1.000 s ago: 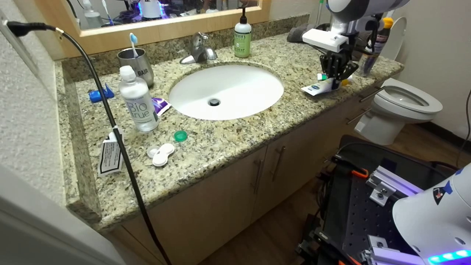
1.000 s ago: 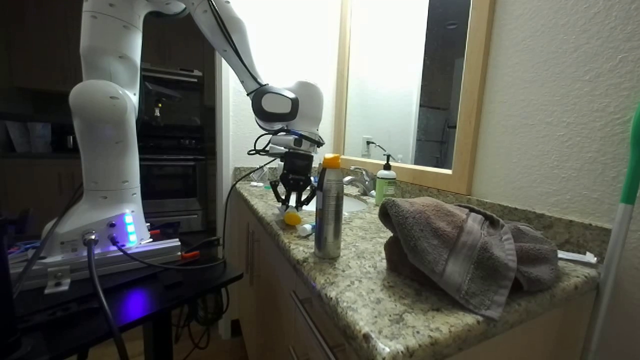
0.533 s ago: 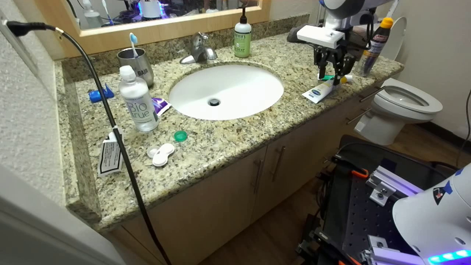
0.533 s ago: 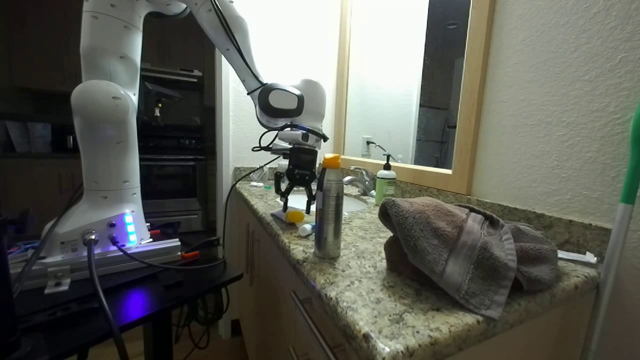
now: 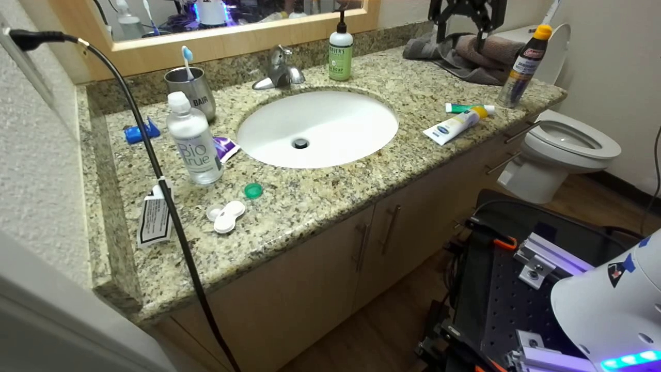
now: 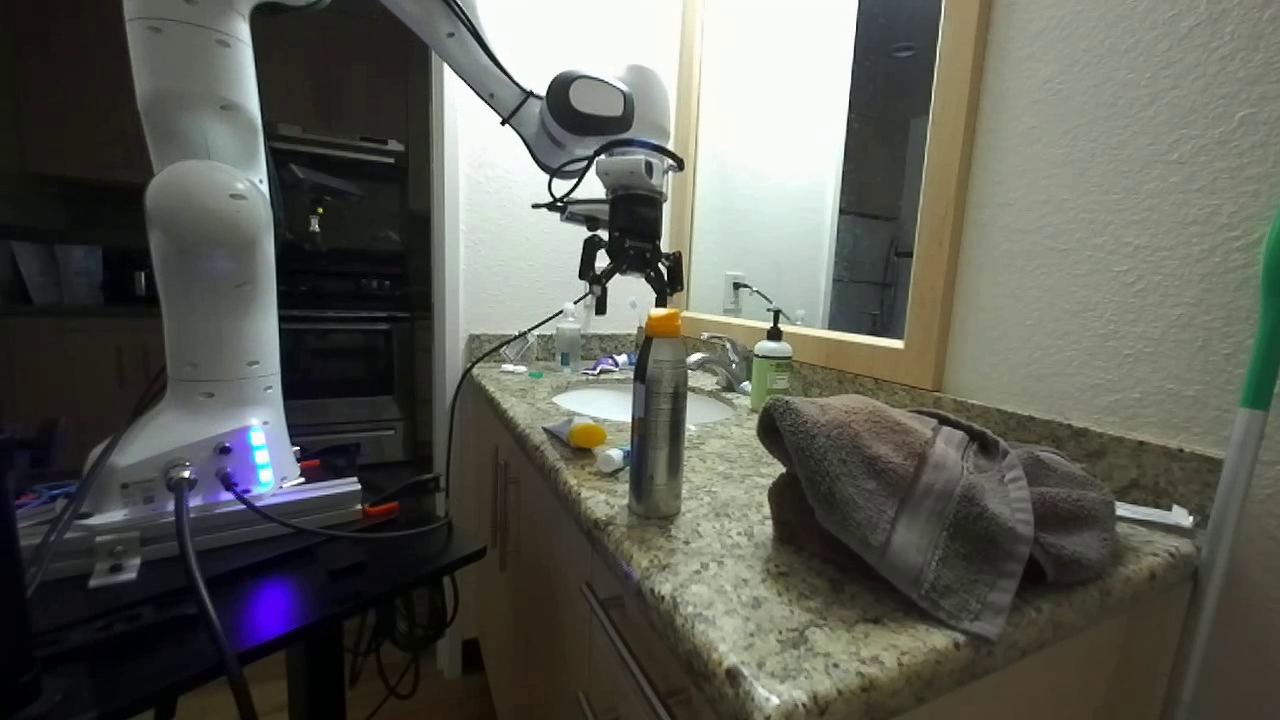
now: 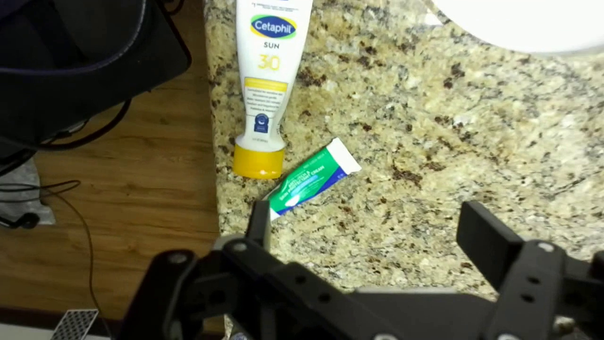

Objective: Move the tubes forward

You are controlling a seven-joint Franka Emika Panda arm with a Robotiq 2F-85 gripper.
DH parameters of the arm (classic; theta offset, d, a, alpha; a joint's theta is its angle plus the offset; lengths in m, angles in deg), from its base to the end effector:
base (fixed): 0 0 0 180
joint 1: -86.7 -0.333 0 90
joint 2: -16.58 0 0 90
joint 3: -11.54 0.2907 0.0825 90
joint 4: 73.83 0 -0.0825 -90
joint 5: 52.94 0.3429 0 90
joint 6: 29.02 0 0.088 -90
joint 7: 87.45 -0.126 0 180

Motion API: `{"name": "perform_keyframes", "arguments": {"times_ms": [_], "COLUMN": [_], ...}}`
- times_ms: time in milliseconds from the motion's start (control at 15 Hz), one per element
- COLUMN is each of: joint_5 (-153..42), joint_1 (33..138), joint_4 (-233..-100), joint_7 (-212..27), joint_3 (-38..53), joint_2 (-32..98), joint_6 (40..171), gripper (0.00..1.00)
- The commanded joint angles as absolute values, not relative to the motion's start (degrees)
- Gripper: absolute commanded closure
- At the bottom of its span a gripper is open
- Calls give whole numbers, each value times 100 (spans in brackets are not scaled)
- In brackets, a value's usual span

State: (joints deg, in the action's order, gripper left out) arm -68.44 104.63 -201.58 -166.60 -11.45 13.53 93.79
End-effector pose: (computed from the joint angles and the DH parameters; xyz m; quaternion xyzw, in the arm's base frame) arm 0.3529 -0.3272 0.3708 0.5609 -0.8215 0.0166 0.1018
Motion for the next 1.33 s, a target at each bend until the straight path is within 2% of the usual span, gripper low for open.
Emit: {"name": "perform_keyframes", "arguments": {"times_ms": [0,267,733,1000,1067,1267], "joint_5": [-6707,-6673,-5449,-5814,-5707,-5717], "joint_1": [10583,10589,10584,10463,10506,10487], "joint_4": [-19962,-19874,-18518,-17582,-18079,-17953], "joint_7": [-16497,-16479,-13537,-14461,-14042,-14125], "joint_3": [-965,-930,-977,-1024,-1010,-1010], "joint_2": [1307,1300,2405,3038,2658,2779], "joint_6": [9057,8944,8132,7851,8074,8070], "gripper": [0,0,0,0,0,0]}}
